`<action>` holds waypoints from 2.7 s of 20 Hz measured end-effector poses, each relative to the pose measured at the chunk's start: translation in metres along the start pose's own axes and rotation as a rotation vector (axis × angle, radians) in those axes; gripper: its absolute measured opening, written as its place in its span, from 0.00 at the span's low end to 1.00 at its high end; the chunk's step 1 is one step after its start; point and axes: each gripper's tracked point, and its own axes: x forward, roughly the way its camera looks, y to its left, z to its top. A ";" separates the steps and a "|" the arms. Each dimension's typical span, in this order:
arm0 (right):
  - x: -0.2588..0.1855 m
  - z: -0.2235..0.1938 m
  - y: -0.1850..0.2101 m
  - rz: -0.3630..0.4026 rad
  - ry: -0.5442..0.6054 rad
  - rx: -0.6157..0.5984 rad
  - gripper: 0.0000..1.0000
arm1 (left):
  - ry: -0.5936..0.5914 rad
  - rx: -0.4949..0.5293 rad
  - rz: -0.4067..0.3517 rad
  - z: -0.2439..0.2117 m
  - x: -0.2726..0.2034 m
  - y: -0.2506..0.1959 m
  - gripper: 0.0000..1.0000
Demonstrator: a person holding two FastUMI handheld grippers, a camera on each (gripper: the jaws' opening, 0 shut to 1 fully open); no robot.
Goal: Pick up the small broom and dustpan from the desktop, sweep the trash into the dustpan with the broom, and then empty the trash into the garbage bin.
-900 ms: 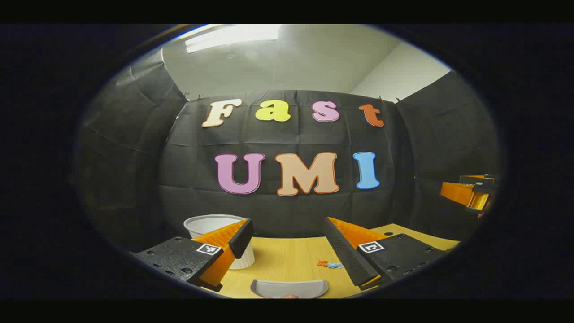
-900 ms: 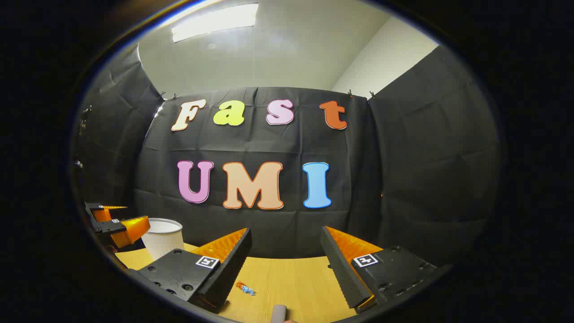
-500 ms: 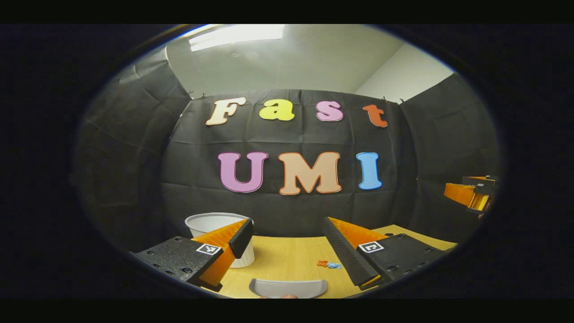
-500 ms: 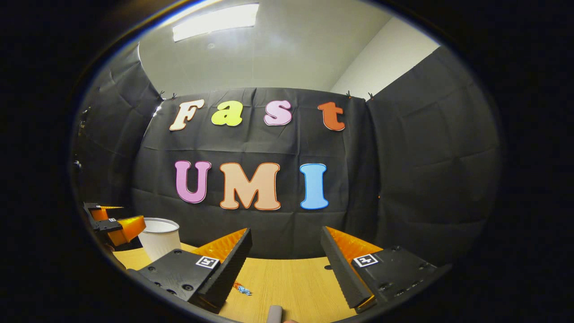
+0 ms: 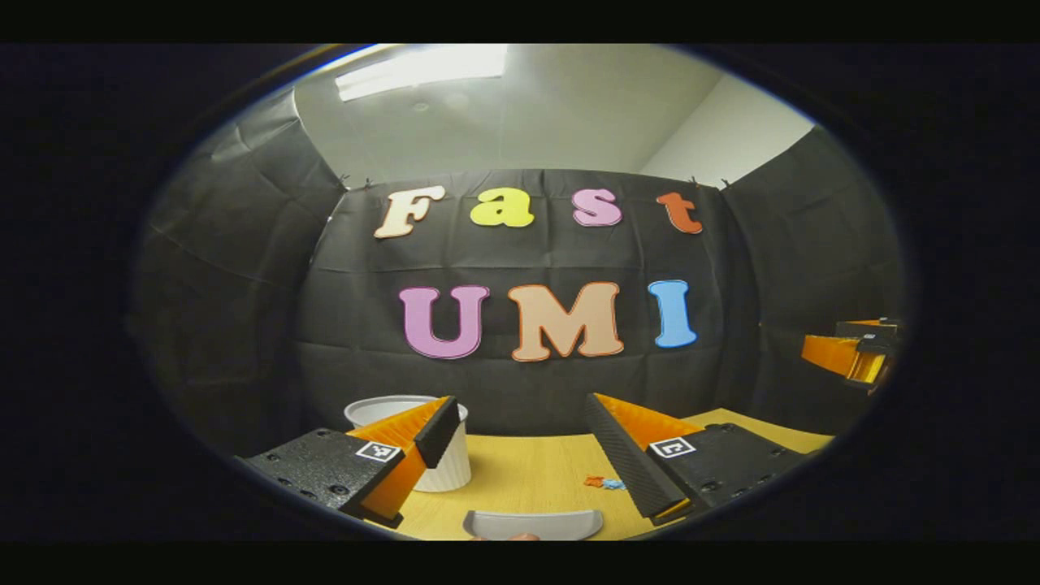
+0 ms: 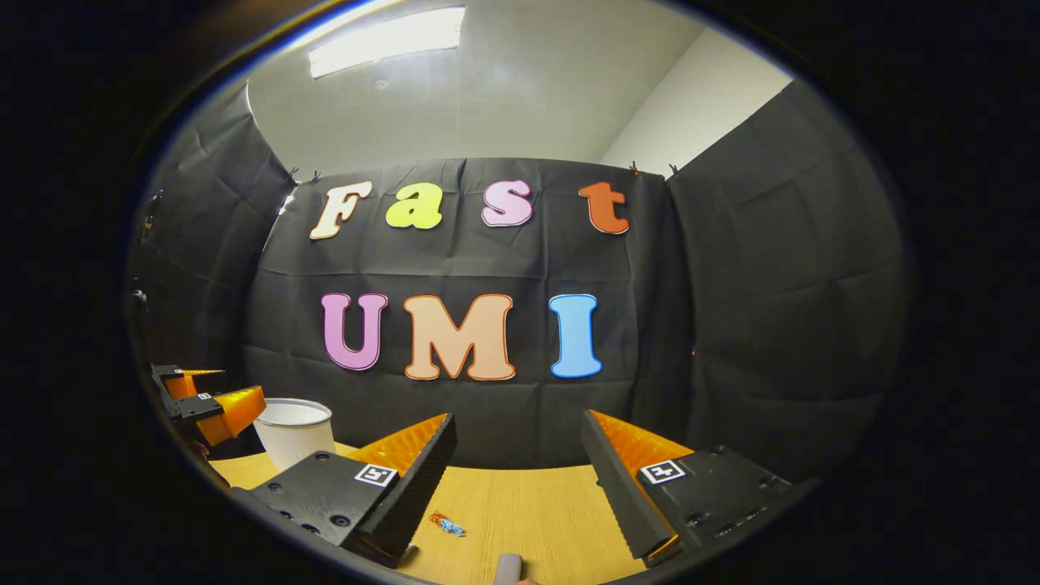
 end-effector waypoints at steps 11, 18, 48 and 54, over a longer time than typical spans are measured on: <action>-0.001 -0.006 0.008 0.009 0.019 -0.003 0.92 | 0.016 -0.004 0.005 -0.005 -0.001 0.003 0.95; -0.001 -0.010 0.008 0.006 0.029 -0.006 0.92 | 0.021 -0.001 -0.001 -0.008 -0.001 0.000 0.95; -0.019 -0.237 -0.003 0.151 0.690 -0.135 0.93 | 0.640 0.009 0.014 -0.206 -0.057 -0.033 0.95; -0.051 -0.310 0.006 0.158 0.924 -0.127 0.93 | 0.888 0.049 -0.012 -0.277 -0.084 -0.032 0.96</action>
